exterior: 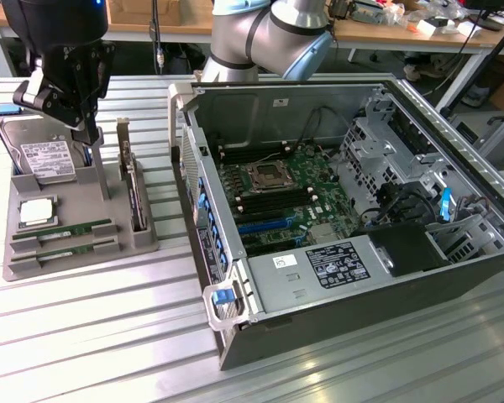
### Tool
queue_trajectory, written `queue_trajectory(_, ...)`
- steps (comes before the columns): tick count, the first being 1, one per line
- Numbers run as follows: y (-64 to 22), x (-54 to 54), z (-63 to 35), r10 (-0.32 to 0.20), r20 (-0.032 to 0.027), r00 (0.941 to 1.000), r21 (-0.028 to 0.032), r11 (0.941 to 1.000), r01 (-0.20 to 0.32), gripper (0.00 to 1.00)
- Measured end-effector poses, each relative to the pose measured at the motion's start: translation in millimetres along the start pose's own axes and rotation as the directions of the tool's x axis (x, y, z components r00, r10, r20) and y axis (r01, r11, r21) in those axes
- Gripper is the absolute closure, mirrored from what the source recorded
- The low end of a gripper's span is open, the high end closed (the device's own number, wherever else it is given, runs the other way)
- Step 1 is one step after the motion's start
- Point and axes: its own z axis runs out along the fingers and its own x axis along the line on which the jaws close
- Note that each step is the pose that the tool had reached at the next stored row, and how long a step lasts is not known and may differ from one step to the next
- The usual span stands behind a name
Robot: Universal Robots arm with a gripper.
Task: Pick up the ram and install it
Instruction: 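Pick up the ram and move it above insertion slot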
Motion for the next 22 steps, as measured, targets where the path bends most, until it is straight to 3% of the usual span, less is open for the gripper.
queue_trajectory(13,-0.1,0.0,0.2,-0.076,-0.0053,0.9971,0.0028,0.9971,0.076,0.9)
queue_trajectory(22,-0.1,0.0,0.2,-0.143,-0.0096,0.9897,0.0045,0.9897,0.143,0.9)
